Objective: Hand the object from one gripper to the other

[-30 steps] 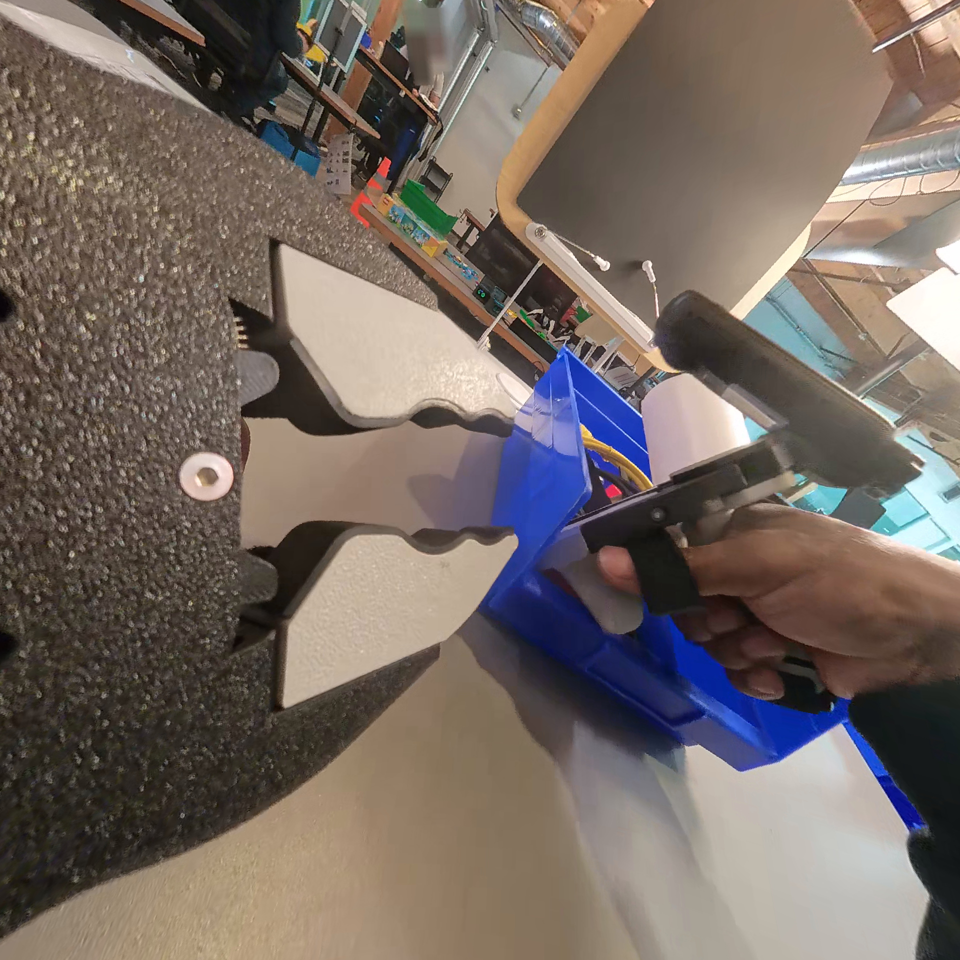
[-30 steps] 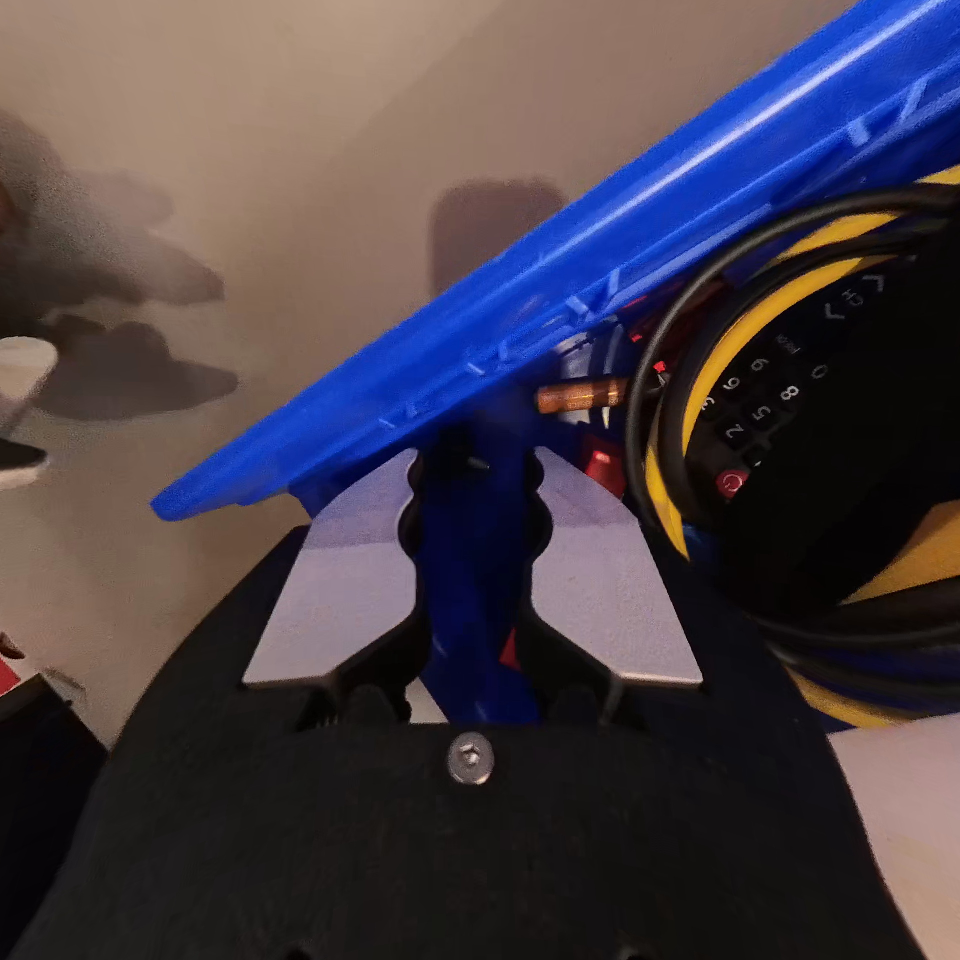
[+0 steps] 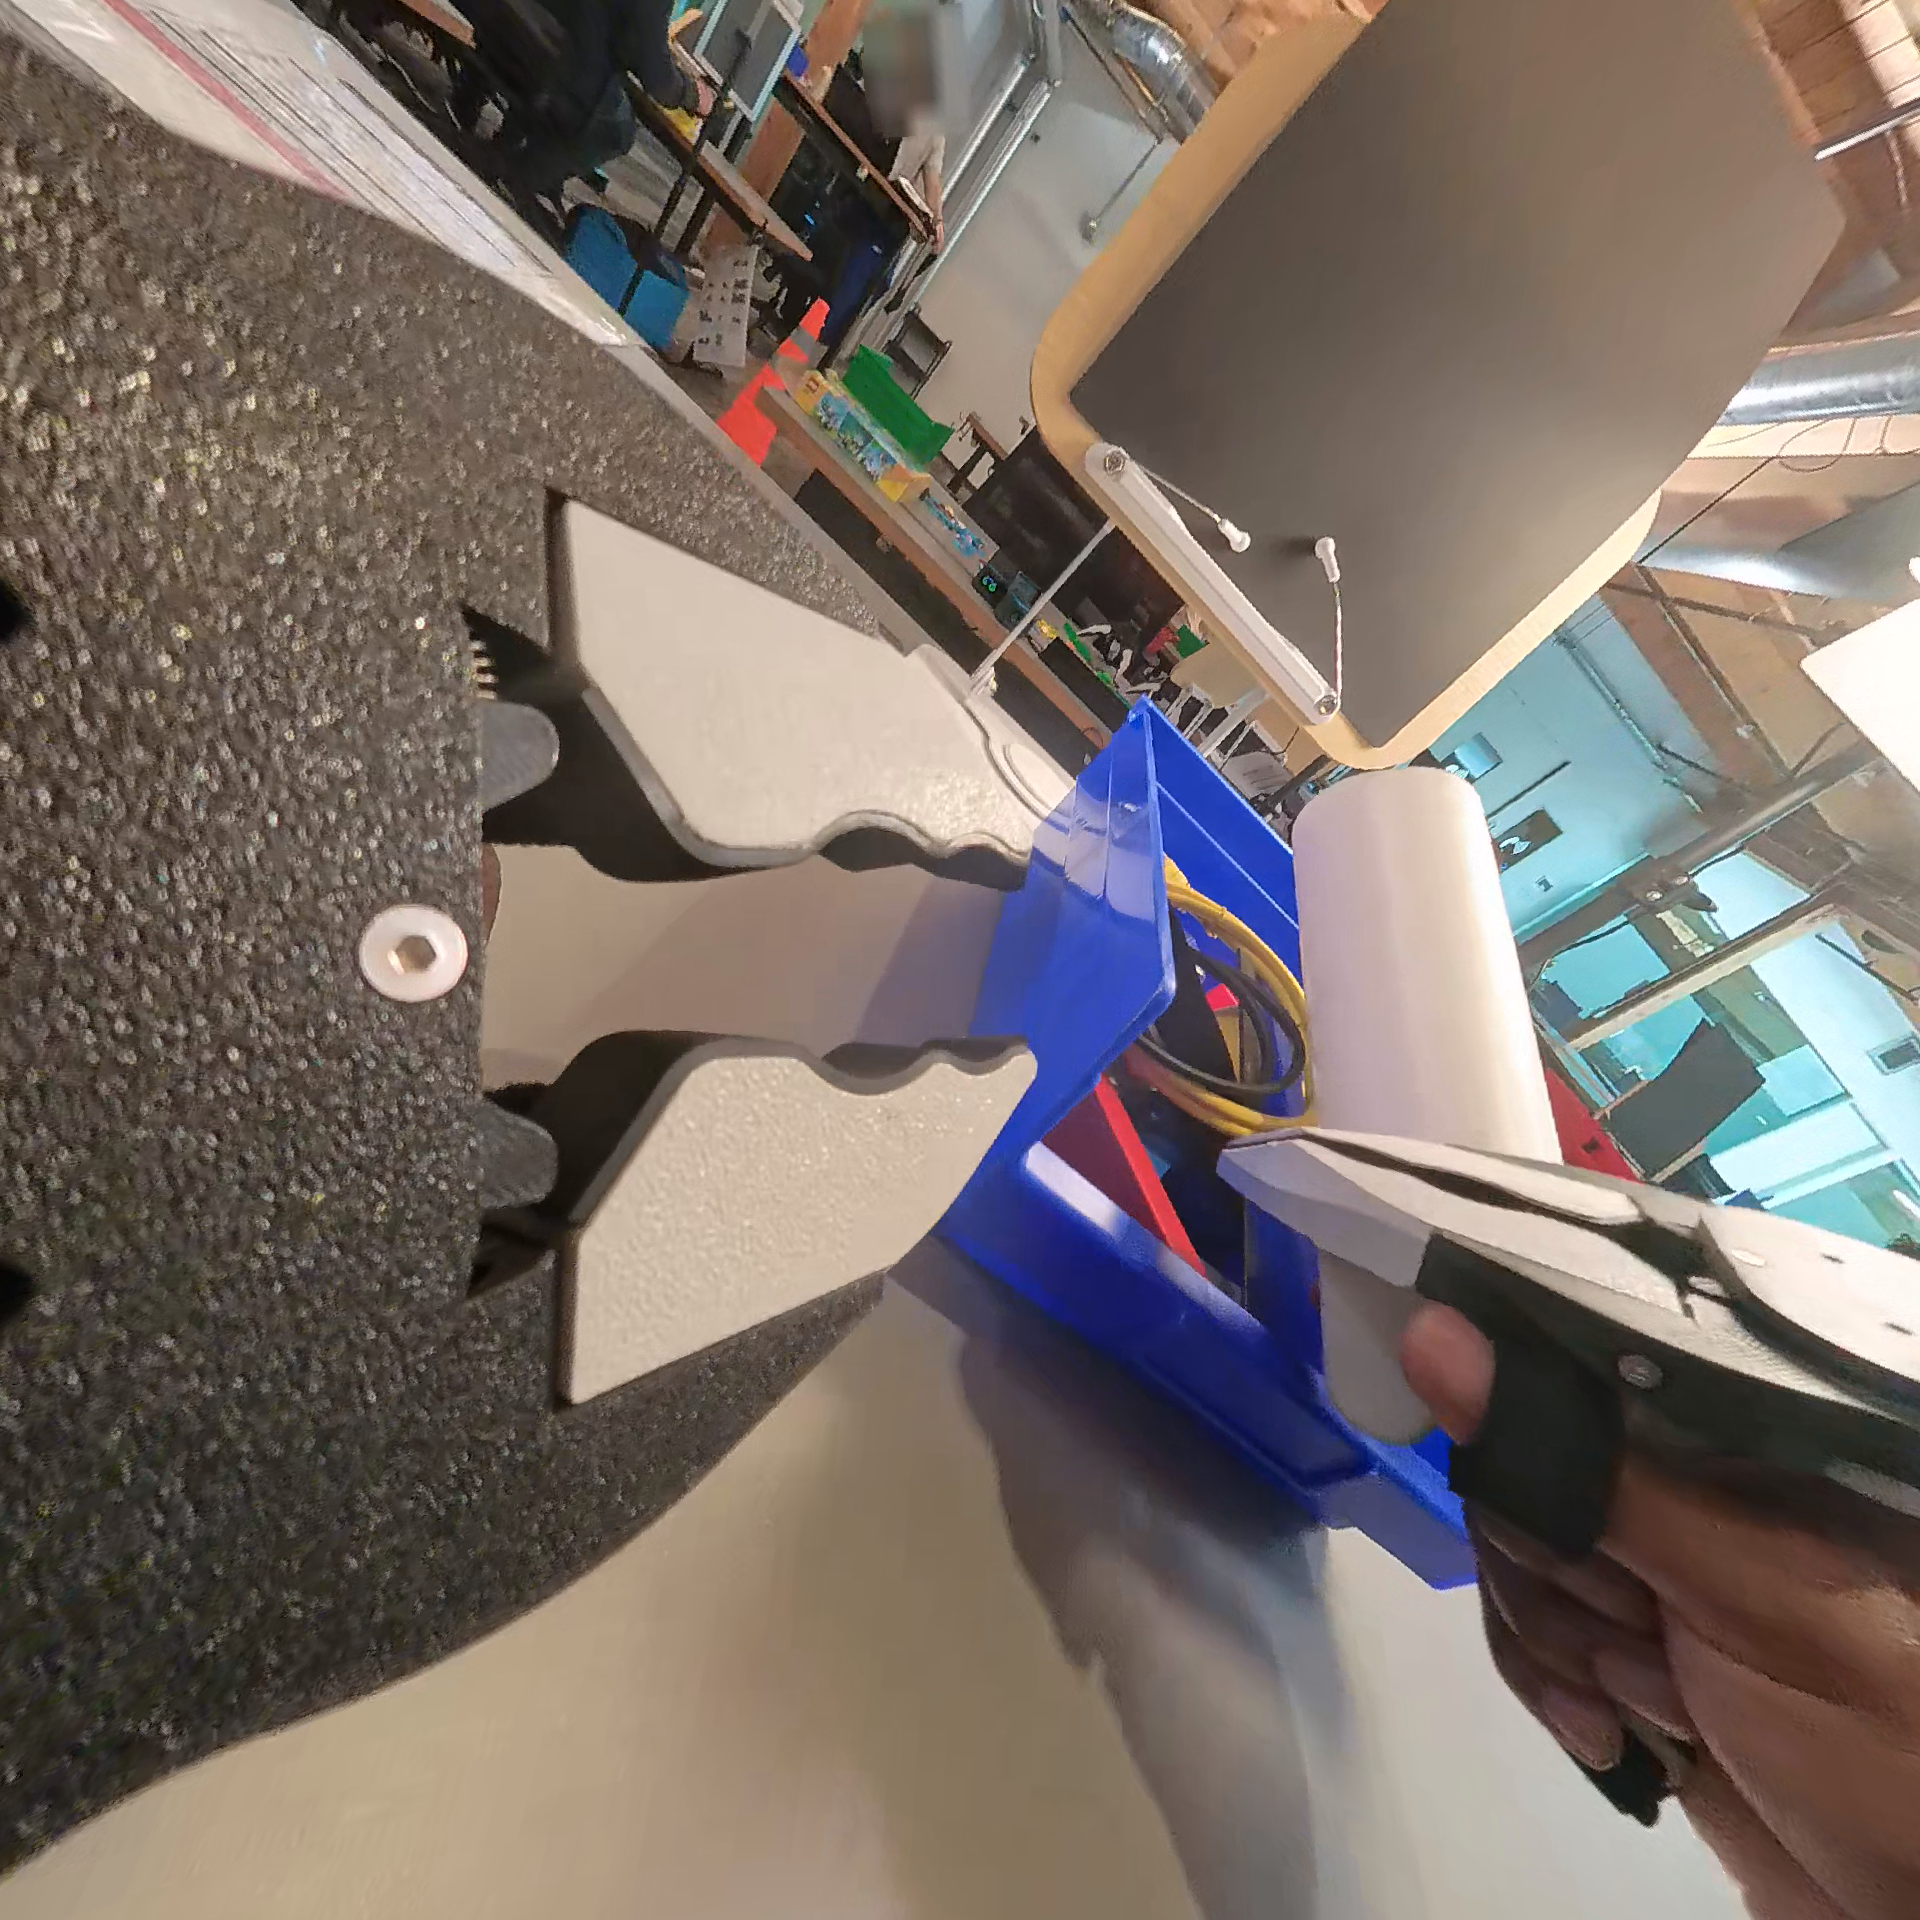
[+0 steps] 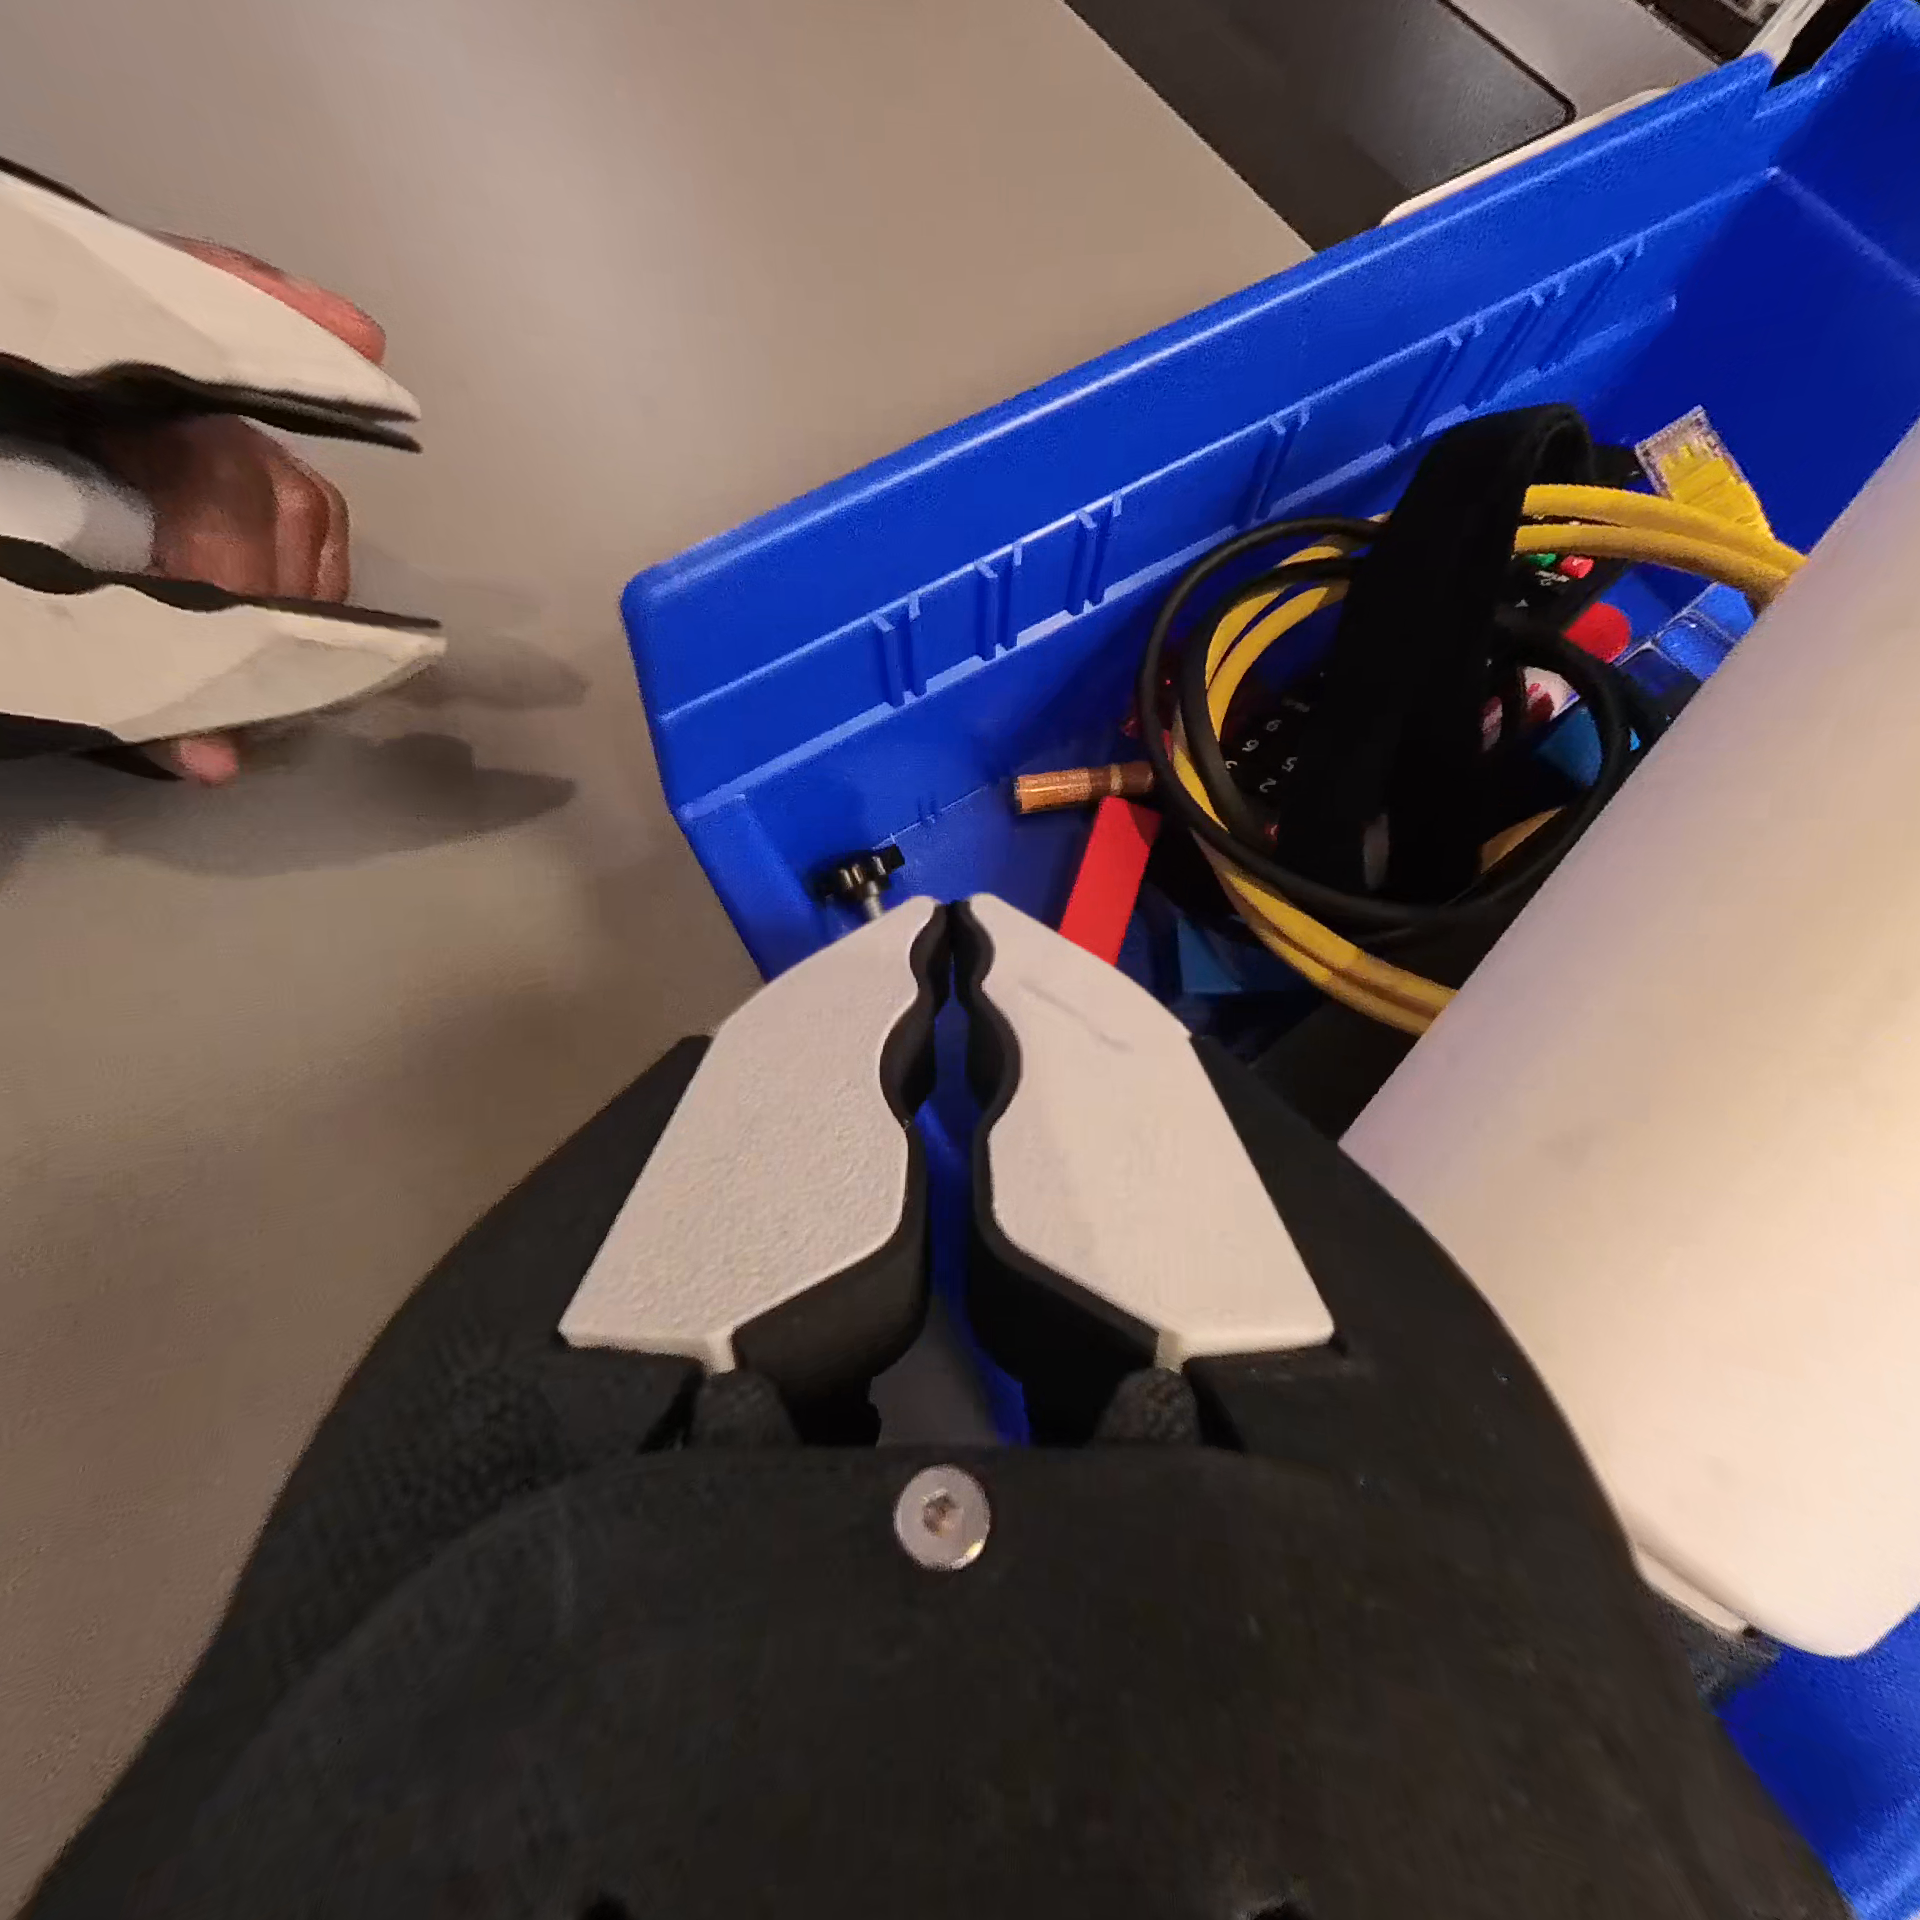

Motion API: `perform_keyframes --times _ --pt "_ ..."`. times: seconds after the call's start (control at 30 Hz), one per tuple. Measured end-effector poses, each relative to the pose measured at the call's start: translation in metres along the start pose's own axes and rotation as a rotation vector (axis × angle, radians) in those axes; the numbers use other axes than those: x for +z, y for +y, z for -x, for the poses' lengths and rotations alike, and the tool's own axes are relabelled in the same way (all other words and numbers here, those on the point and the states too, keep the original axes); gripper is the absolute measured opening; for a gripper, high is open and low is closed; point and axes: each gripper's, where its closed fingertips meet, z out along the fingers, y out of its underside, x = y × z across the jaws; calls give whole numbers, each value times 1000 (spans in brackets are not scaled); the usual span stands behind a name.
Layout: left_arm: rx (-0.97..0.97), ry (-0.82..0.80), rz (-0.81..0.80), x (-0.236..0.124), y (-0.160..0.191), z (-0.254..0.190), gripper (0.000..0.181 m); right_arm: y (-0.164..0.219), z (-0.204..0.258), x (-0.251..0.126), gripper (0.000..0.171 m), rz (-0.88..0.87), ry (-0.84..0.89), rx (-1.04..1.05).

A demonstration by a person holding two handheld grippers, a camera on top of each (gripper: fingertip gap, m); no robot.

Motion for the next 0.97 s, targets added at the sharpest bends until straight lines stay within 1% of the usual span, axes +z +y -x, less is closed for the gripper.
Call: perform_keyframes --times 0.07,0.17,0.23,0.33,0.43,0.6,0.67,0.77,0.87,0.97 --pt "6 4 10 2 2 -2 30 -2 -2 -1 3 15 8 -10" --pt "15 3 20 3 5 -2 30 -4 -2 5 17 73 -8 1" --pt "12 0 22 2 5 -1 30 -3 -4 13 23 123 6 -16" --pt "-3 4 18 1 5 0 30 1 -9 24 24 194 45 -71" --pt "0 19 10 0 4 -3 30 -5 -12 33 26 246 78 -167" --pt "12 35 -13 -4 -3 -6 30 -5 -14 50 27 395 58 -339" --pt "14 38 -25 -6 -7 -7 30 -2 -21 56 28 482 81 -373" --pt "13 40 -35 -8 -10 -7 30 1 -21 60 28 564 79 -413" --pt "8 46 -47 -9 -14 -9 30 4 -20 66 29 598 60 -418" --pt "11 56 -59 -11 -19 -13 30 12 -20 71 35 640 42 -489"
